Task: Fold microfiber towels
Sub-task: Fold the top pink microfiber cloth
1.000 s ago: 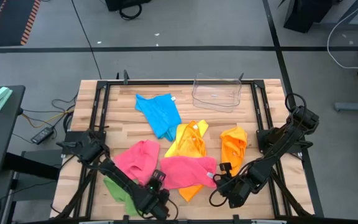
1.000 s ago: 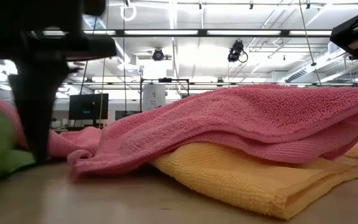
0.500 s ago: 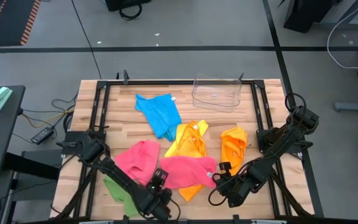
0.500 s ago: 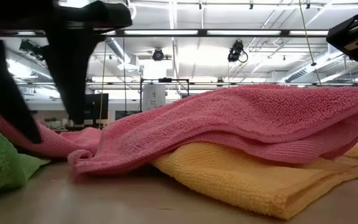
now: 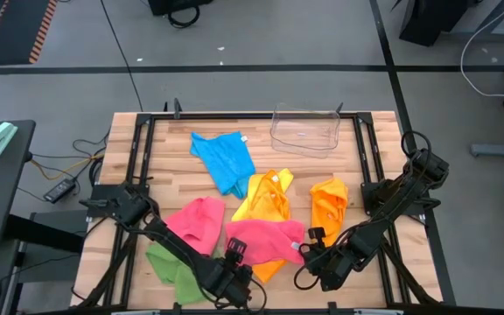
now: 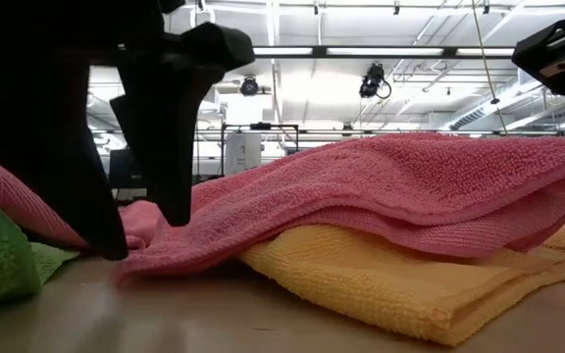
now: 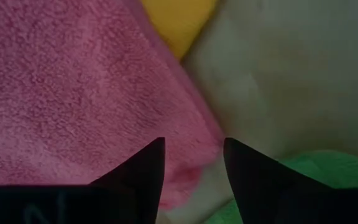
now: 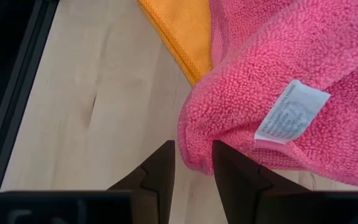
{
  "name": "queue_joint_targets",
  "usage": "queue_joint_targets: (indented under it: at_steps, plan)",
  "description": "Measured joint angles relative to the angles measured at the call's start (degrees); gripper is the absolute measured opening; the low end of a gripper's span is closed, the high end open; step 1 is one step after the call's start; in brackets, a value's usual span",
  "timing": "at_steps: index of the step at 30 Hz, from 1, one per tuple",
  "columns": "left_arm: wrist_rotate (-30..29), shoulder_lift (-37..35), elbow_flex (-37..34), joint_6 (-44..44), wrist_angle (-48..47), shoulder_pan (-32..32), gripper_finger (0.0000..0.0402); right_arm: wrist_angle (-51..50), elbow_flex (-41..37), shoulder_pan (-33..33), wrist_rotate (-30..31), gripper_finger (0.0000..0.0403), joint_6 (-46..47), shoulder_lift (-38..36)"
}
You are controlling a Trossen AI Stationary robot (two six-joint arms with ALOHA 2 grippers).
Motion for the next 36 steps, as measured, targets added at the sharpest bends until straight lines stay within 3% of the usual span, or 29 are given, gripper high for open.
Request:
queue_joint_targets:
  at_steps: [23, 30, 36]
  plan:
    - [0.6, 2.1, 0.2, 1.8, 0.7, -0.5, 0.0154, 0.8, 0.0, 0.0, 1.1, 0.0115, -0.9, 0.0]
    - [0.9, 2.2, 0.2, 1.4, 0.6, -0.5, 0.0106, 1.2, 0.0, 0.0, 1.1, 0.0115, -0.8, 0.0]
    - [1.0, 2.3, 0.1, 1.4, 0.5, -0.4, 0.0033, 1.3, 0.0, 0.0, 1.1, 0.0115, -1.2, 0.0]
